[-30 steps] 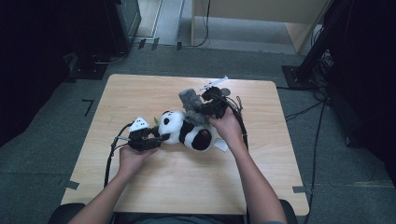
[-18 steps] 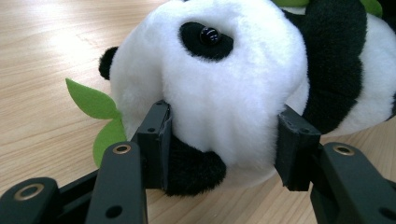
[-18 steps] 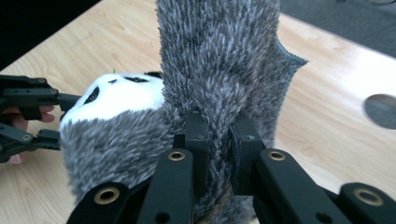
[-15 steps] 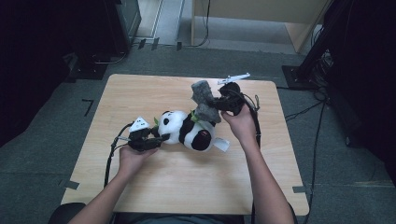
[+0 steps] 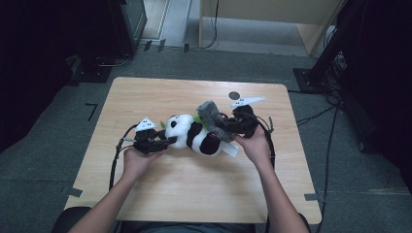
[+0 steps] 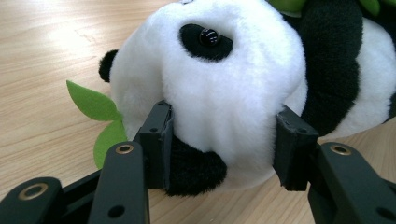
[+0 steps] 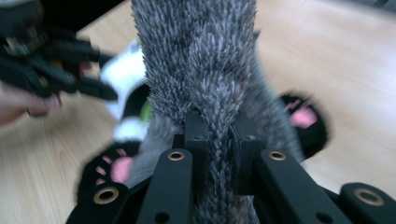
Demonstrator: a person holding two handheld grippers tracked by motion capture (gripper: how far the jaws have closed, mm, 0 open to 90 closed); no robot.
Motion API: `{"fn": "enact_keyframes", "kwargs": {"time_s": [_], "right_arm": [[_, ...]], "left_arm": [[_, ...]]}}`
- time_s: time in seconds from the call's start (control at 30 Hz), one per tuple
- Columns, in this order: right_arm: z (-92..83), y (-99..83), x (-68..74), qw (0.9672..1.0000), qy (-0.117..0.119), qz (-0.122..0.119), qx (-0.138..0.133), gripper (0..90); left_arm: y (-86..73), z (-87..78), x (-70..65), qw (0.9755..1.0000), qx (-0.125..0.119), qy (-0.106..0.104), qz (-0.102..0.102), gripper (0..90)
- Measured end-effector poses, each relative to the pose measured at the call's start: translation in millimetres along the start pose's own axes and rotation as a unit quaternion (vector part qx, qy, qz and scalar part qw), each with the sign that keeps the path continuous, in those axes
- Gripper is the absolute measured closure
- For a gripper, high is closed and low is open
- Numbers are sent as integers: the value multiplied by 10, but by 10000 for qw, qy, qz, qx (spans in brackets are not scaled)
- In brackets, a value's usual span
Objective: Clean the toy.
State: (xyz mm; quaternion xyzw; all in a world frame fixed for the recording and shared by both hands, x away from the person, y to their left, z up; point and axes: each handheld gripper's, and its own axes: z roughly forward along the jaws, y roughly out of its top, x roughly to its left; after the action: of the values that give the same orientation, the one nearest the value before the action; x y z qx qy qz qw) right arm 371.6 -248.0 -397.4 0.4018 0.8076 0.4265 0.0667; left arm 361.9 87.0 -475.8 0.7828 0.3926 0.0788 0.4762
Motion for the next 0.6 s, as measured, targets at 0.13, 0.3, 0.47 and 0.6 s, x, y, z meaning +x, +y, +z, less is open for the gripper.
{"fn": "enact_keyframes", "kwargs": {"time_s": [0.13,0.3,0.47,0.6], "right_arm": [[142,-194,-86,9997,137,86,-186,802],[137,-380,-242,9991,-239,349,-52,802],[142,-537,-367,9979,-235,598,76,802],[197,-645,-455,9953,-403,783,394,802]], "left_arm": [[10,9,3,10000,32,-4,-20,485],[46,12,22,9999,68,-50,-75,486],[75,20,46,9998,62,-105,-172,486],[91,29,67,9995,31,-147,-261,484]]}}
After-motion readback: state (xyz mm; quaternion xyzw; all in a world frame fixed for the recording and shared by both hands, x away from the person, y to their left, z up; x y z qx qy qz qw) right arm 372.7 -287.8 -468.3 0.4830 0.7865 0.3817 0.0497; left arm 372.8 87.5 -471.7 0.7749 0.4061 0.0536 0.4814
